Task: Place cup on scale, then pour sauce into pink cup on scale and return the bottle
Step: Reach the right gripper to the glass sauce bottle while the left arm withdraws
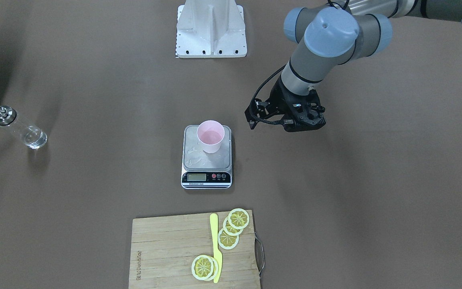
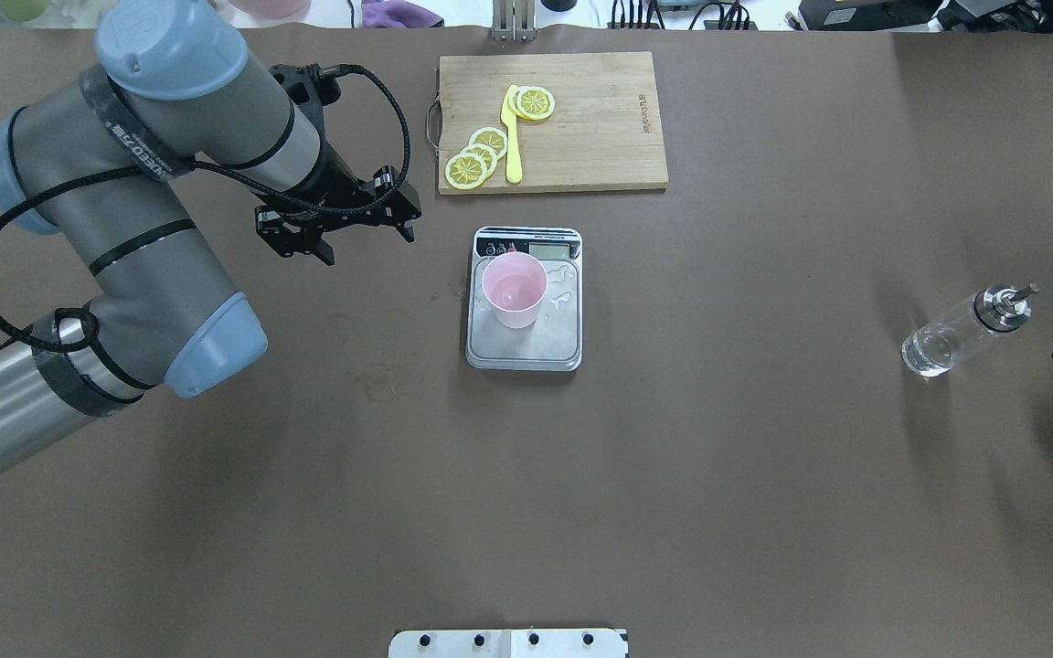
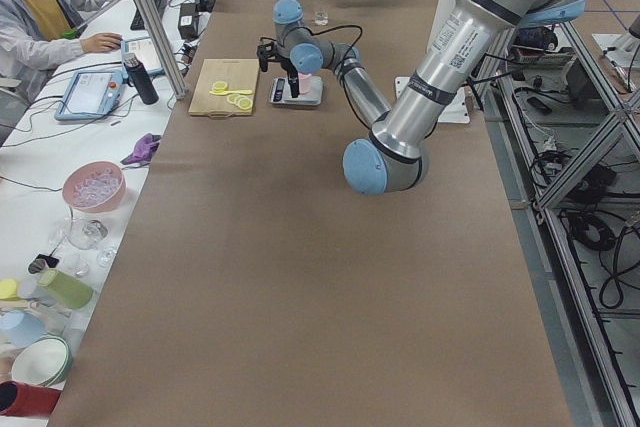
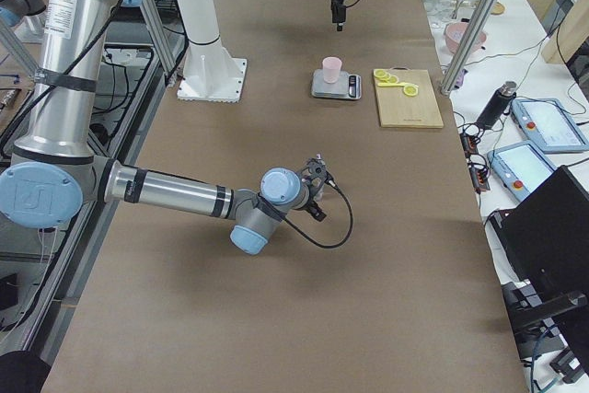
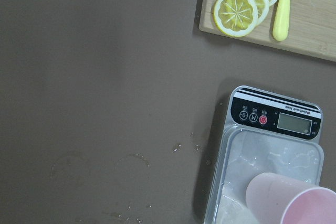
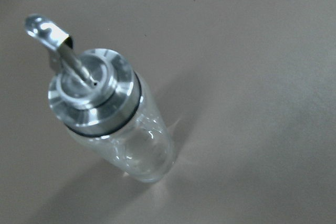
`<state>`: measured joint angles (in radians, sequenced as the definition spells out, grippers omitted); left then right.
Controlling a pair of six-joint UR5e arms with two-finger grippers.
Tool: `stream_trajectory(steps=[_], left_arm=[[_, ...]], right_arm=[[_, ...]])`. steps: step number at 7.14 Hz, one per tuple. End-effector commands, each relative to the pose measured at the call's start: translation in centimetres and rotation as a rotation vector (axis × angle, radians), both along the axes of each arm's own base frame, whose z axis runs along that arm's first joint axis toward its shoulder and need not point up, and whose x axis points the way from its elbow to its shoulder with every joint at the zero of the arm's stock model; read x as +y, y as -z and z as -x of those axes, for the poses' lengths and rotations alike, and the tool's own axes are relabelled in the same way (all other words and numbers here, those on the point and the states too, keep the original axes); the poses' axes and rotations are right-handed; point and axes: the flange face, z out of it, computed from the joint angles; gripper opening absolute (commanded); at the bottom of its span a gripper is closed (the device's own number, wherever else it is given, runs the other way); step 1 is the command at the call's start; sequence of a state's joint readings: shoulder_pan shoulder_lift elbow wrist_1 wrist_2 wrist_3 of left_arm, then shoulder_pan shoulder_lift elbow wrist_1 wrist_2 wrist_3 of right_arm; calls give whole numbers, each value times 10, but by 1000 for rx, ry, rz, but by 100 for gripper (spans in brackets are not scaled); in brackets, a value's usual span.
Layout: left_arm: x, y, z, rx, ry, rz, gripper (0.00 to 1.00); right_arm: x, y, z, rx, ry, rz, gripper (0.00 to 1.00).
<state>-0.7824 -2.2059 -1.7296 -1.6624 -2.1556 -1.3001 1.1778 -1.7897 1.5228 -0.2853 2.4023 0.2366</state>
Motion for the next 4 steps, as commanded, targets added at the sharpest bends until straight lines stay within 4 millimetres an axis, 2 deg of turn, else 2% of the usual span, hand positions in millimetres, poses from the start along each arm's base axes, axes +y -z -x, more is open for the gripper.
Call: stream_trajectory(steps=[1,4], left_arm=[[-7,-2,11,-10,18,9,98],[-10,-3,15,-11,25,10,98]], right_arm=[[15,-2,30,-50,-25,-25,98],[14,8,54,-75,-89,-50,98]])
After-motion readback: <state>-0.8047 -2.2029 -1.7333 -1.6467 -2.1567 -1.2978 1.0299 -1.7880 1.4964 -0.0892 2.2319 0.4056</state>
